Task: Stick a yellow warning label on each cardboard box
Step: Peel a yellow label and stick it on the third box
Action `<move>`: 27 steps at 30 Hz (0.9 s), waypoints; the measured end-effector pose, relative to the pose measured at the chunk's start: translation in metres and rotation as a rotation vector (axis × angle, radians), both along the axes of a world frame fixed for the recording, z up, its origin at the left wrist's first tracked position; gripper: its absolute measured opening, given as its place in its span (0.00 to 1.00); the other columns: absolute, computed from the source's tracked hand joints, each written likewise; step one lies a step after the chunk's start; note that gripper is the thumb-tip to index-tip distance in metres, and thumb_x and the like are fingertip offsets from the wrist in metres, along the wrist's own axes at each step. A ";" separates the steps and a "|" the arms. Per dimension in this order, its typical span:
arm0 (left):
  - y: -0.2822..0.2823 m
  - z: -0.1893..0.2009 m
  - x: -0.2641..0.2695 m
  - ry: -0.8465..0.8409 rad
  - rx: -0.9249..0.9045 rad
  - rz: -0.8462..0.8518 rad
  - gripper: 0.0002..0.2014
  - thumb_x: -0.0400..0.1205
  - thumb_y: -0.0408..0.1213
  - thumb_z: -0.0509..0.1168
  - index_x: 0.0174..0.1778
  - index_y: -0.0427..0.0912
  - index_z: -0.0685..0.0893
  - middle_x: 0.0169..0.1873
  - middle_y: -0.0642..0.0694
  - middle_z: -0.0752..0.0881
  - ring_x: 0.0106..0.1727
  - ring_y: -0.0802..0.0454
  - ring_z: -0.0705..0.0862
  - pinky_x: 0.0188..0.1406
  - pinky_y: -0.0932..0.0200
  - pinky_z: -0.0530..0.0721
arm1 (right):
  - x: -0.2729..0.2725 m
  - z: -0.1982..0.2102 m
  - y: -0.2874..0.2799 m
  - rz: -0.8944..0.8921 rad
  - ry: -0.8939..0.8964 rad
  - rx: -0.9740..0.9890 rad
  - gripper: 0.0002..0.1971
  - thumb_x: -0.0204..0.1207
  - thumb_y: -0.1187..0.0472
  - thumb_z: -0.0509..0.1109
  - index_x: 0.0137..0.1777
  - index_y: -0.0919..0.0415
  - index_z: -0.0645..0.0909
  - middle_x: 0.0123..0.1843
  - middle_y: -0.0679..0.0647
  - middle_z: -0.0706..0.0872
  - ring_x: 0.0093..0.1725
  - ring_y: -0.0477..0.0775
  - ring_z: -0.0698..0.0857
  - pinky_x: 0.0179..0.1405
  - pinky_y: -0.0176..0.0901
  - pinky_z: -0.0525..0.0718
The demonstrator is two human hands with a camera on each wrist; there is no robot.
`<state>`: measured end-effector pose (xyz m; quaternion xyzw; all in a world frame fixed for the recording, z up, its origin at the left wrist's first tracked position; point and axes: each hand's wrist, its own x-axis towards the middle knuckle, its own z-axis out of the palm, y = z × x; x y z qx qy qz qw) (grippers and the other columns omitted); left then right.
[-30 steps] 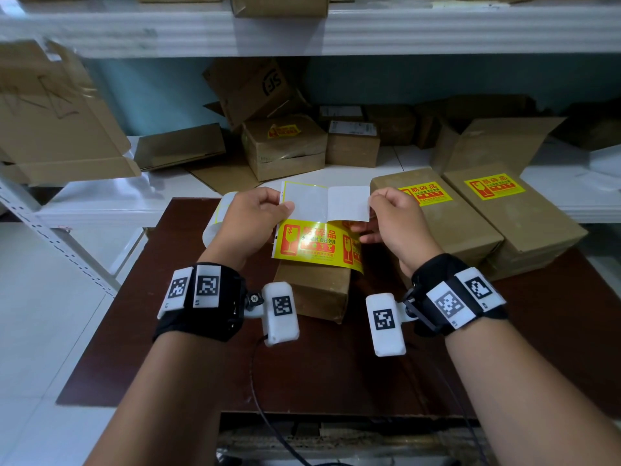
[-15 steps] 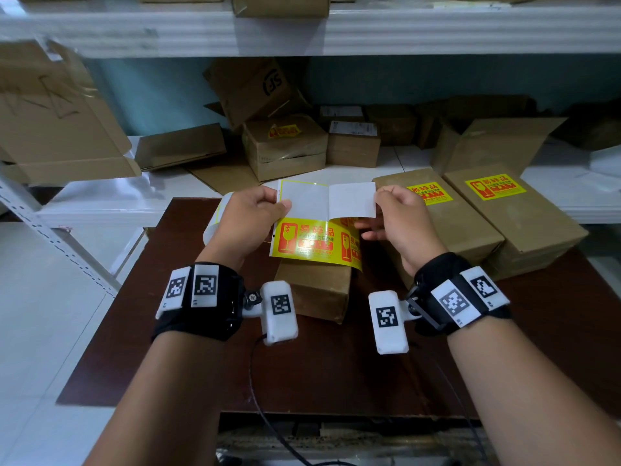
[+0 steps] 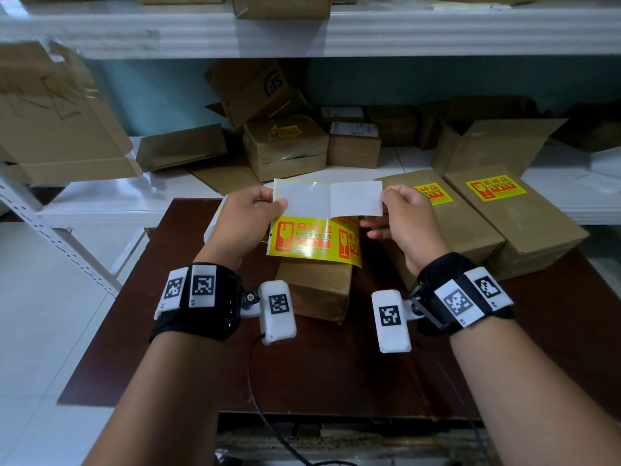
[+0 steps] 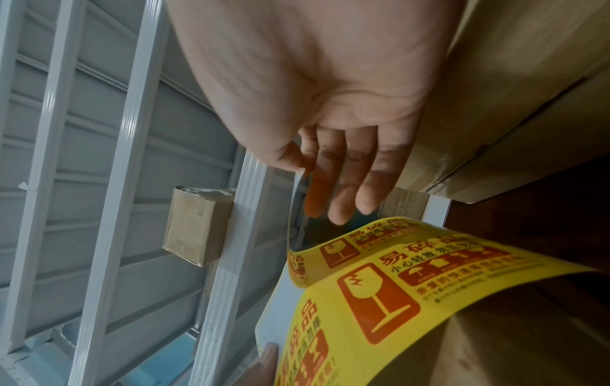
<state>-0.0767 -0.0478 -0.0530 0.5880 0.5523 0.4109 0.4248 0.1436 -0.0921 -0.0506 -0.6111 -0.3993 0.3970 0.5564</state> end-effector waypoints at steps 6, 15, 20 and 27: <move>0.000 0.001 -0.003 -0.010 -0.001 0.012 0.08 0.83 0.40 0.70 0.47 0.38 0.86 0.41 0.37 0.92 0.41 0.42 0.89 0.50 0.34 0.87 | 0.002 0.000 -0.001 -0.012 0.005 -0.004 0.09 0.87 0.63 0.57 0.49 0.60 0.78 0.56 0.64 0.89 0.34 0.49 0.91 0.34 0.44 0.87; 0.003 -0.001 -0.006 -0.032 0.001 0.059 0.07 0.76 0.48 0.71 0.40 0.48 0.87 0.37 0.47 0.93 0.40 0.47 0.90 0.54 0.40 0.86 | 0.005 0.003 -0.003 -0.037 0.026 -0.001 0.10 0.88 0.64 0.56 0.54 0.63 0.80 0.54 0.64 0.90 0.33 0.48 0.90 0.33 0.43 0.86; 0.005 -0.002 -0.008 -0.046 0.006 0.069 0.05 0.80 0.43 0.71 0.40 0.48 0.87 0.37 0.46 0.93 0.44 0.45 0.91 0.58 0.34 0.86 | 0.007 0.005 -0.005 -0.043 0.056 0.010 0.11 0.89 0.62 0.56 0.49 0.58 0.78 0.53 0.63 0.91 0.34 0.49 0.90 0.34 0.43 0.87; 0.008 -0.003 -0.008 -0.085 0.037 0.092 0.06 0.83 0.35 0.69 0.40 0.44 0.85 0.36 0.45 0.90 0.37 0.50 0.87 0.45 0.50 0.87 | 0.010 0.005 -0.003 -0.068 0.085 0.015 0.11 0.89 0.62 0.56 0.46 0.58 0.76 0.48 0.61 0.89 0.32 0.51 0.90 0.30 0.41 0.85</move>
